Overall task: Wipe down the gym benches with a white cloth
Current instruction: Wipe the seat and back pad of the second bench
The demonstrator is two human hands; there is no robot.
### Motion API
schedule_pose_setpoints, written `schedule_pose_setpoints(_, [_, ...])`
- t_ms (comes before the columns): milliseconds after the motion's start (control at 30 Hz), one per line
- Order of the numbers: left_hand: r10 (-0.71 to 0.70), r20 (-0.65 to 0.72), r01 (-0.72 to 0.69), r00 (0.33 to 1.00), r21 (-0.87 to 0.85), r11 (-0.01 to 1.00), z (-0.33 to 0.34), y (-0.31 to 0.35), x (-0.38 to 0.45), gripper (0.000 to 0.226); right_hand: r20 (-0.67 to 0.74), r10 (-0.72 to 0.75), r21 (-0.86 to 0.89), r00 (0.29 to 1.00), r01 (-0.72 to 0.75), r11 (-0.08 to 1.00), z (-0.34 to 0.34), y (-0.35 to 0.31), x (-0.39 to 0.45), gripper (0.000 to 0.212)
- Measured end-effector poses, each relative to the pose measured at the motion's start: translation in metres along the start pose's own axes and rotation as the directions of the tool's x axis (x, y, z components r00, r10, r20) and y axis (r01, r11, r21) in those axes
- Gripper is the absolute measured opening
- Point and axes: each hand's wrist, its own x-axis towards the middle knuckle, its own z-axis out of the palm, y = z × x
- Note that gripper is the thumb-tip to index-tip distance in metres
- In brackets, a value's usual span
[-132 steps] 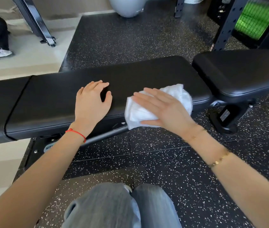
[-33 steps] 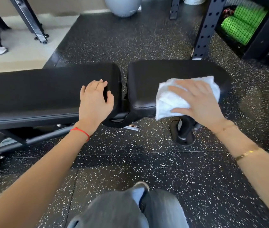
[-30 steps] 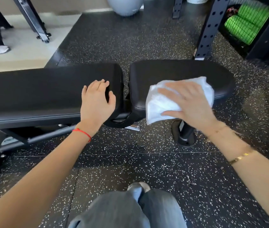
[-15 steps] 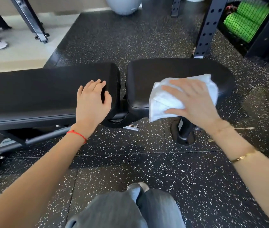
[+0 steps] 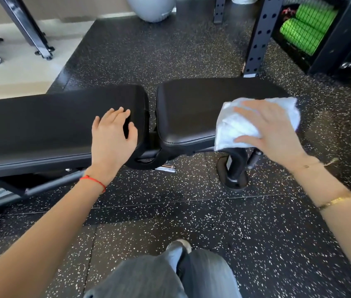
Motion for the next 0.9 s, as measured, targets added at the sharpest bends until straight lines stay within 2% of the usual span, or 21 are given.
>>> schedule_pose_setpoints(133, [-0.011,0.007,0.011,1.000,-0.005,1.000,-0.001,0.000,-0.001,0.039,0.035,-0.202,0.042,0.979,0.200,0.979,0.017,-0.079,0.033,0.069])
schedule_pose_setpoints(233, [-0.009,0.007,0.009,1.000,-0.017,1.000,-0.003,0.000,0.000,0.039,0.052,-0.210,0.075,0.976,0.206,0.976,0.021,-0.107,0.051,0.063])
schedule_pose_setpoints(367, [-0.021,0.054,0.024,0.998,-0.053,0.998,-0.006,-0.002,0.002,0.039,0.032,-0.086,0.230,0.996,0.076,0.970,0.011,-0.103,0.055,0.049])
schedule_pose_setpoints(467, [-0.044,0.118,0.052,0.992,-0.066,0.996,-0.028,0.006,0.011,0.038,0.108,0.062,0.276,0.992,-0.090,0.957,-0.014,-0.103,0.070,0.045])
schedule_pose_setpoints(567, [-0.009,0.158,0.021,0.987,-0.077,0.997,-0.068,0.024,0.033,0.035,0.163,0.202,0.270,0.966,-0.240,0.932,-0.055,-0.105,0.083,0.041])
schedule_pose_setpoints(667, [0.031,0.187,-0.007,0.982,-0.127,0.992,-0.119,0.051,0.059,0.032,0.208,0.303,0.263,0.930,-0.351,0.899,-0.115,-0.110,0.093,0.041])
schedule_pose_setpoints(800, [0.110,0.237,-0.069,0.965,-0.174,0.982,-0.200,0.094,0.080,0.028,0.214,0.413,0.224,0.885,-0.456,0.861,-0.221,-0.120,0.103,0.056])
schedule_pose_setpoints(900, [0.184,0.259,-0.129,0.948,-0.215,0.968,-0.267,0.130,0.091,0.027,0.213,0.481,0.221,0.851,-0.521,0.824,-0.307,-0.132,0.102,0.059])
